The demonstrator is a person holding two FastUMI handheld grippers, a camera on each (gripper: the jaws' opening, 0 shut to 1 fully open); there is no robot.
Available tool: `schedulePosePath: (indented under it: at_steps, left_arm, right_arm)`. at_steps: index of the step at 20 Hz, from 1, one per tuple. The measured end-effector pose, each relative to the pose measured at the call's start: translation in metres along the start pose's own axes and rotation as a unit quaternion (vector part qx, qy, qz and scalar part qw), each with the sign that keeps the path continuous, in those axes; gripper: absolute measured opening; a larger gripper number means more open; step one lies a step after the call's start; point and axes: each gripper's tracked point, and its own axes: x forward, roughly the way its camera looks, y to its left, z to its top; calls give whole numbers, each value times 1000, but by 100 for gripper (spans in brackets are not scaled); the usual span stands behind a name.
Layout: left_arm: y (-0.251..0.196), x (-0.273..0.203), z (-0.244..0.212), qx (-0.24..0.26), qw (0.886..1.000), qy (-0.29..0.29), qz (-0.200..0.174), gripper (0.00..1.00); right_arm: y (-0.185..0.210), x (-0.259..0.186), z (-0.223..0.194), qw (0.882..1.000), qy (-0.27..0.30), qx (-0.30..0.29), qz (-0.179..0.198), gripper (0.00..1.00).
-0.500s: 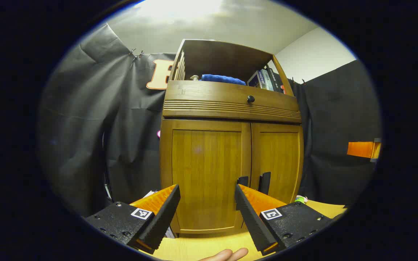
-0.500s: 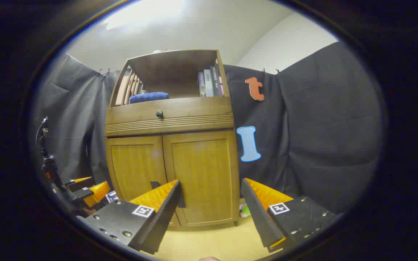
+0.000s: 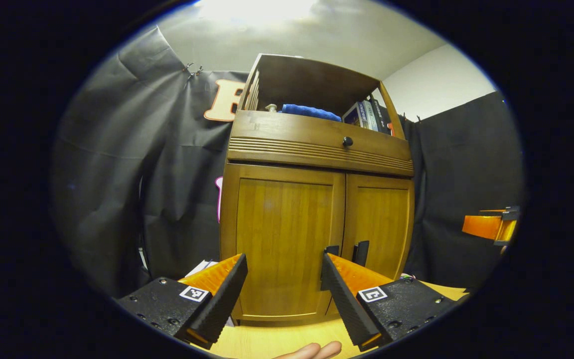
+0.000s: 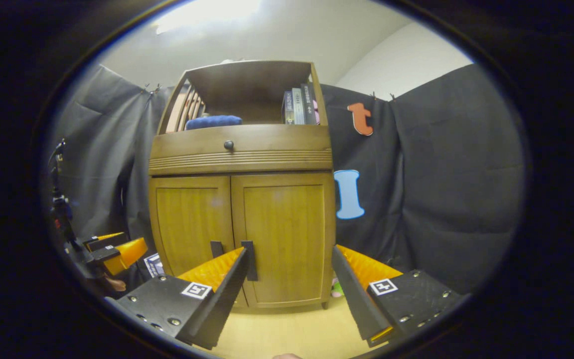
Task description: Open the right door of the double-door shoe cabinet with the right hand, and open the left door with the left hand.
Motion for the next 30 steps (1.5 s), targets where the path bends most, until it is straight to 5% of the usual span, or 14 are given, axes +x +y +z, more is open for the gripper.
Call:
schedulePosePath:
  at_steps: [21,30]
  left_arm:
    - [18,4,-4,-2,1000,2,11,88]
    - [29,15,-16,10,999,26,16,93]
  right_arm:
    - [88,156,-109,994,88,-10,66,99]
    - [94,208,-136,995,94,-11,42,99]
